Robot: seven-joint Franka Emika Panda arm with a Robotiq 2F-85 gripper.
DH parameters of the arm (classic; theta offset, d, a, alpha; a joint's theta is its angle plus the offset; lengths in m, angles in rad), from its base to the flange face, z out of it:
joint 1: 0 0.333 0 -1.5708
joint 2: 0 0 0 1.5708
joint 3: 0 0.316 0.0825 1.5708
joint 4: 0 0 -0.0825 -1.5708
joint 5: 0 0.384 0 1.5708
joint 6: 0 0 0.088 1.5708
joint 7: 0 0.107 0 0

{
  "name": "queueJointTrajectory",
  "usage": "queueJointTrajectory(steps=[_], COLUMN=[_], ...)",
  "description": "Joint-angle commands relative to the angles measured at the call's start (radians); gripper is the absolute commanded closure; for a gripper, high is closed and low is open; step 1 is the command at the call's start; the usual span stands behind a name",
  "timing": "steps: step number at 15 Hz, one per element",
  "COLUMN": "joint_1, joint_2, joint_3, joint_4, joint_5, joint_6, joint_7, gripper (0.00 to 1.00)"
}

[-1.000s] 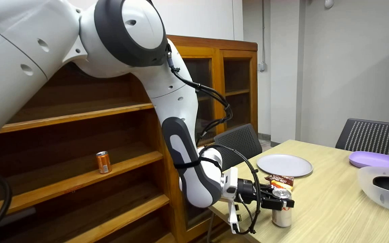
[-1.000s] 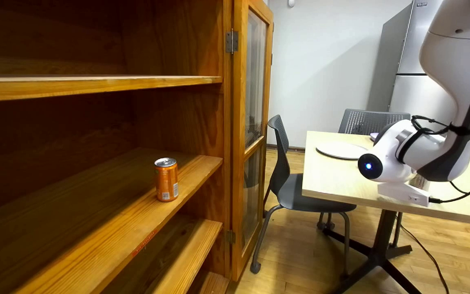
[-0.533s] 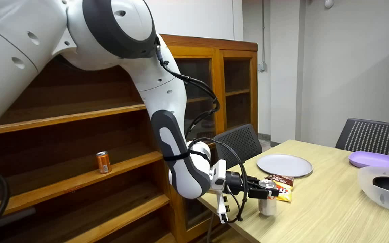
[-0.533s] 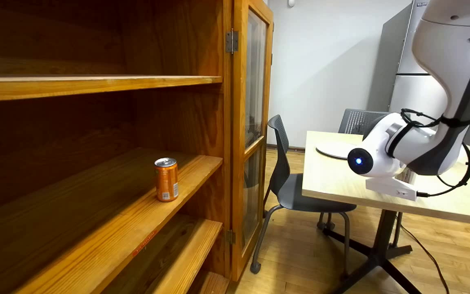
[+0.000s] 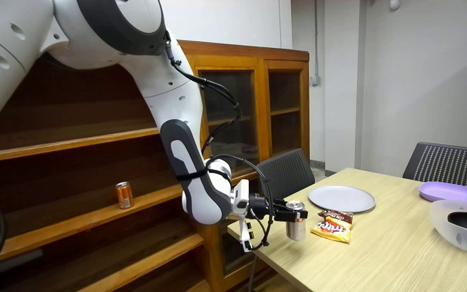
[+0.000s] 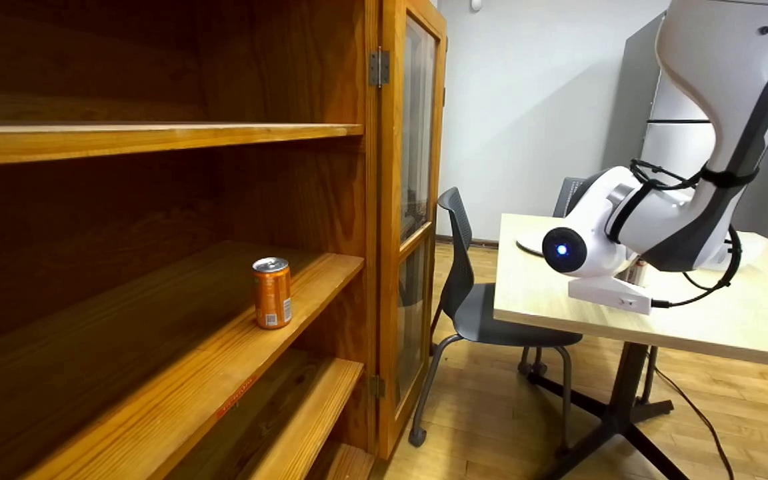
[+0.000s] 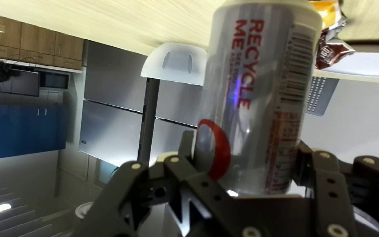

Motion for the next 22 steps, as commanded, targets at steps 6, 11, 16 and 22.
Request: queueJointTrajectory(steps=[6, 11, 16, 22], joint_1=[0.085, 0.137, 0.193, 0.265], joint_2=[-0.088, -0.100, -0.104, -0.105], joint_3=[0.056, 0.087, 0.126, 0.184], joint_4=[-0.062, -0.061, -0.063, -0.055], joint_5=[-0.021, -0.038, -0.058, -0.054], joint_6=[-0.060, -0.082, -0.116, -0.158], joint_7=[-0.039, -0.067, -0.085, -0.118], gripper=[0.60, 0.60, 0.60, 0.60])
